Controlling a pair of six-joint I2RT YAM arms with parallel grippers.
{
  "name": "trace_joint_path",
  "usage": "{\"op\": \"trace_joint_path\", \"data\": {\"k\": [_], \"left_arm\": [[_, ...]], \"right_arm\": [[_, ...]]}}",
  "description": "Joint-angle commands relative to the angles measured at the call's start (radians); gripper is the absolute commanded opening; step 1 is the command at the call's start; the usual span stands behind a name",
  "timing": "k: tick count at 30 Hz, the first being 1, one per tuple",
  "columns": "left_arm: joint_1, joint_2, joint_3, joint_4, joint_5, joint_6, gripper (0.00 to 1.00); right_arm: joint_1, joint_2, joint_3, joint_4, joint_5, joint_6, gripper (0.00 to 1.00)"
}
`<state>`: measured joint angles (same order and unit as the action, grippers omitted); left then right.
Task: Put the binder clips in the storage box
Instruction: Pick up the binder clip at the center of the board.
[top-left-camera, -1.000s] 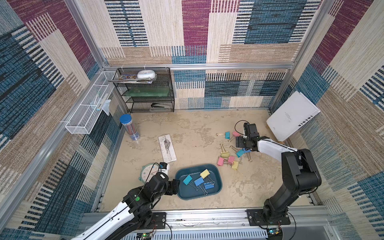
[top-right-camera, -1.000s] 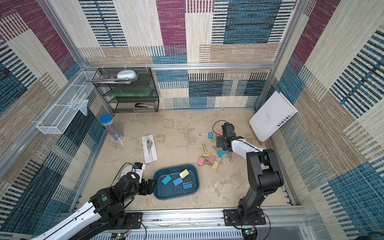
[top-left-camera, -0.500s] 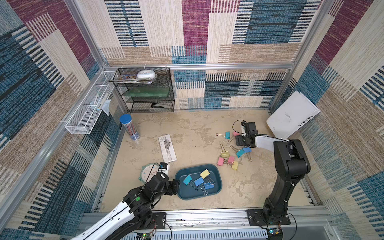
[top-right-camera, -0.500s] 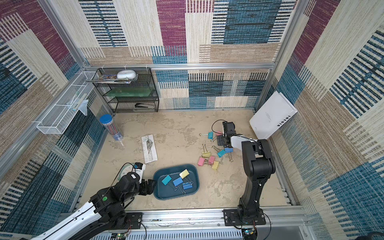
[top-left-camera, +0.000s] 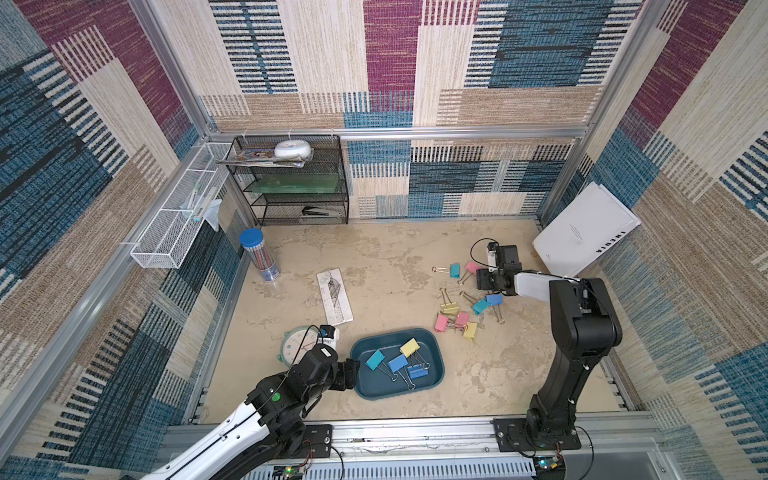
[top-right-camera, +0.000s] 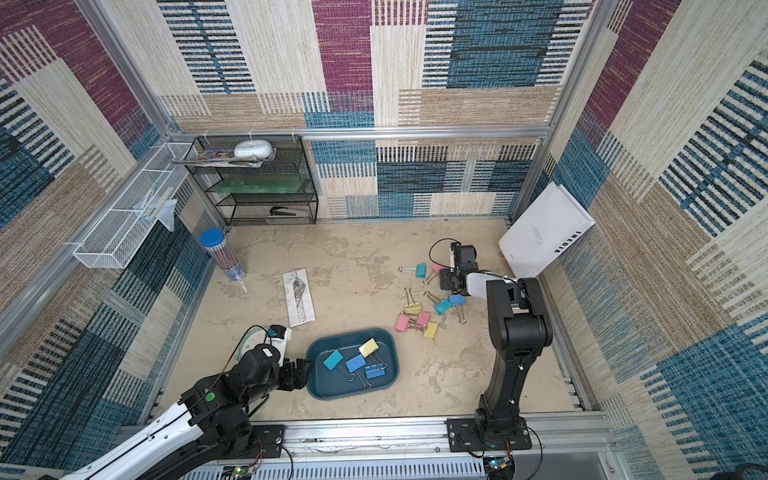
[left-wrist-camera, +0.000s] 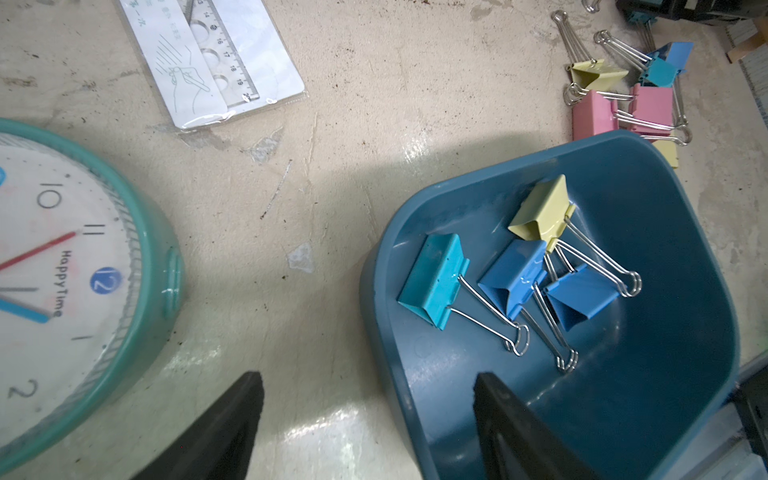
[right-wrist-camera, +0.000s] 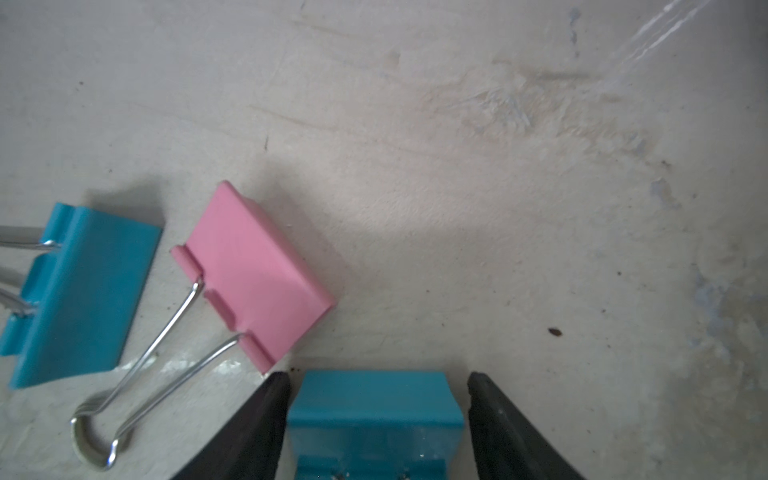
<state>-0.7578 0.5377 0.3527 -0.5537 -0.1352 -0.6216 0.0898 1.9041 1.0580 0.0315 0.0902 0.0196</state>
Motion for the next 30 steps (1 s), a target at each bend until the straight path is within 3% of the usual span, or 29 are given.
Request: {"op": "trace_joint_path", "data": {"k": [1, 13, 21, 25, 30], "left_arm": [[0.000, -0.001, 0.006, 0.003, -0.012, 0.007, 0.84], [0.000, 0.000, 0.006, 0.003, -0.010, 0.007, 0.84], [0.000, 0.001, 0.006, 0.008, -0.007, 0.010, 0.84], [0.000, -0.003, 0.006, 0.006, -0.008, 0.008, 0.83], [0.000, -0.016, 0.004, 0.000, -0.014, 0.006, 0.83]], "right_arm": [[0.000, 0.010, -0.010, -0.056, -0.001, 0.016, 0.63], [0.000, -0.148, -0.027, -0.033, 0.073, 0.019, 0.57], [0.013, -0.318, -0.038, -0.051, -0.160, -0.026, 0.57], [0.110, -0.390, -0.047, -0.053, -0.247, -0.056, 0.56], [0.341, -0.462, -0.078, -0.035, -0.294, -0.038, 0.56]]}}
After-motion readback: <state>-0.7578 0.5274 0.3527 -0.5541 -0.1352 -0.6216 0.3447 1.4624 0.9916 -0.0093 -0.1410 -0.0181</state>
